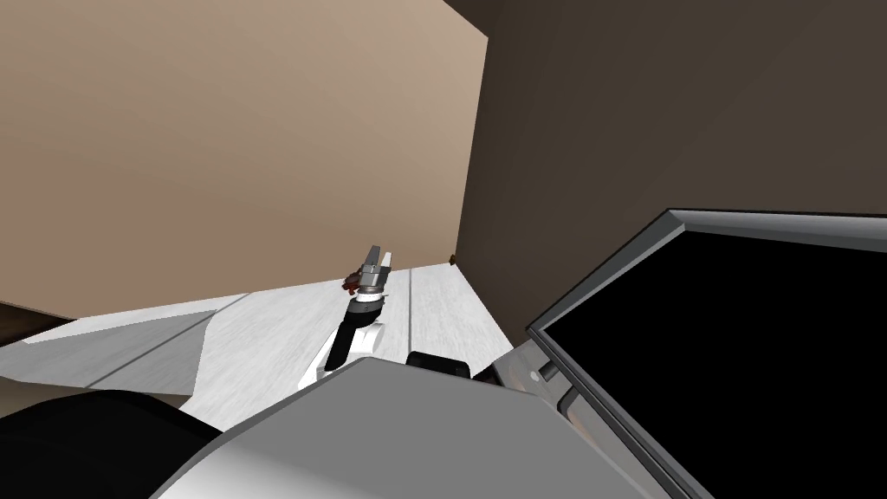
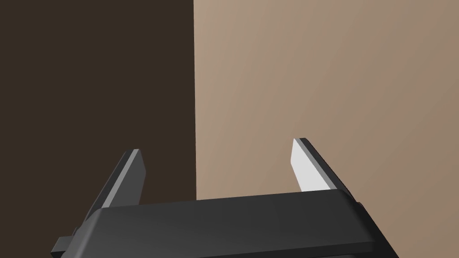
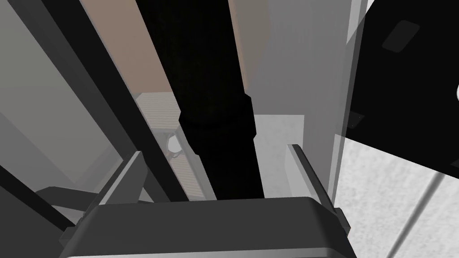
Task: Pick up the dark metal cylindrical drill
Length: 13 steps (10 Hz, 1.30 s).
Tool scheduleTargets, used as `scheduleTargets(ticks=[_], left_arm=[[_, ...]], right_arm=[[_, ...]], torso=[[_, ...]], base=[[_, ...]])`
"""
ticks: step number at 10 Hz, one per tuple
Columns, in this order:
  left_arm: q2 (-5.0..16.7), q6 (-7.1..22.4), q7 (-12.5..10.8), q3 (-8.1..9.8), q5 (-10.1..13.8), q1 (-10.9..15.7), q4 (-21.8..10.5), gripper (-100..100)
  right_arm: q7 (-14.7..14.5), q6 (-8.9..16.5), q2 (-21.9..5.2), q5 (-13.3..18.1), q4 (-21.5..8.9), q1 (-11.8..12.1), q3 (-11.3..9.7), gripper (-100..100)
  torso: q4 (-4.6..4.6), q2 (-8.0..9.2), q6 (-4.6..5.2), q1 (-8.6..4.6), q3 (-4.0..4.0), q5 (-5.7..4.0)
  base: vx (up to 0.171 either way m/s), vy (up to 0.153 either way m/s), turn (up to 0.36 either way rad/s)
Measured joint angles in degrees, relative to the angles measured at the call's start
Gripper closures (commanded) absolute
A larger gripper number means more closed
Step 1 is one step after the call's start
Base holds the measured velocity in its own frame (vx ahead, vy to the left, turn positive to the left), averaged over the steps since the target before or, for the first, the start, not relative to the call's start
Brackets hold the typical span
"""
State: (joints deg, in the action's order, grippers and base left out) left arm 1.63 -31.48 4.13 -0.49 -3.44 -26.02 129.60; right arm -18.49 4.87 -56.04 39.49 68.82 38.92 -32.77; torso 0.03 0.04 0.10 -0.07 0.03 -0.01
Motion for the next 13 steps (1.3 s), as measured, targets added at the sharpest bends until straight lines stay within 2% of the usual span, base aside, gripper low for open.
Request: scheduleTargets(ticks=[2, 3, 7, 8, 9, 12, 13], left_arm=[[0.0, 0.0, 0.0, 0.0, 0.0, 0.0, 0.0, 0], [0.0, 0.0, 0.0, 0.0, 0.0, 0.0, 0.0, 0], [0.0, 0.0, 0.0, 0.0, 0.0, 0.0, 0.0, 0], [0.0, 0.0, 0.0, 0.0, 0.0, 0.0, 0.0, 0], [0.0, 0.0, 0.0, 0.0, 0.0, 0.0, 0.0, 0], [0.0, 0.0, 0.0, 0.0, 0.0, 0.0, 0.0, 0], [0.0, 0.0, 0.0, 0.0, 0.0, 0.0, 0.0, 0]], right_arm=[[-0.8, -0.6, 2.8, 0.7, -3.0, -1.1, 0.7, -100], [-0.9, -0.7, 3.0, 0.8, -3.2, -1.2, 0.8, 100], [-1.0, -0.7, 2.9, 0.8, -3.2, -1.2, 0.7, 100], [-1.0, -0.7, 2.9, 0.8, -3.2, -1.2, 0.7, 0], [-0.9, -0.7, 2.9, 0.8, -3.2, -1.2, 0.7, 100], [0.0, -0.3, -0.2, 0.2, 0.0, 0.2, 0.4, 100], [0.0, -0.4, -0.3, 0.2, 0.0, 0.3, 0.4, 0]], torso=[[0.01, 0.03, 0.02, -0.06, 0.02, -0.02], [0.0, 0.02, 0.03, 0.01, 0.01, 0.01], [0.01, -0.01, 0.06, 0.09, 0.0, 0.04], [0.0, -0.01, 0.05, 0.1, 0.0, 0.04], [0.0, -0.01, 0.05, 0.1, 0.0, 0.05], [-0.01, -0.05, 0.08, 0.31, -0.03, 0.12], [0.0, -0.03, 0.06, 0.25, -0.02, 0.11]], base=[[-0.012, -0.031, 0.039], [0.0, 0.0, 0.0], [0.0, 0.0, 0.0], [0.0, 0.0, 0.0], [0.008, 0.023, -0.073], [0.01, 0.033, -0.063], [0.0, 0.0, 0.0]])
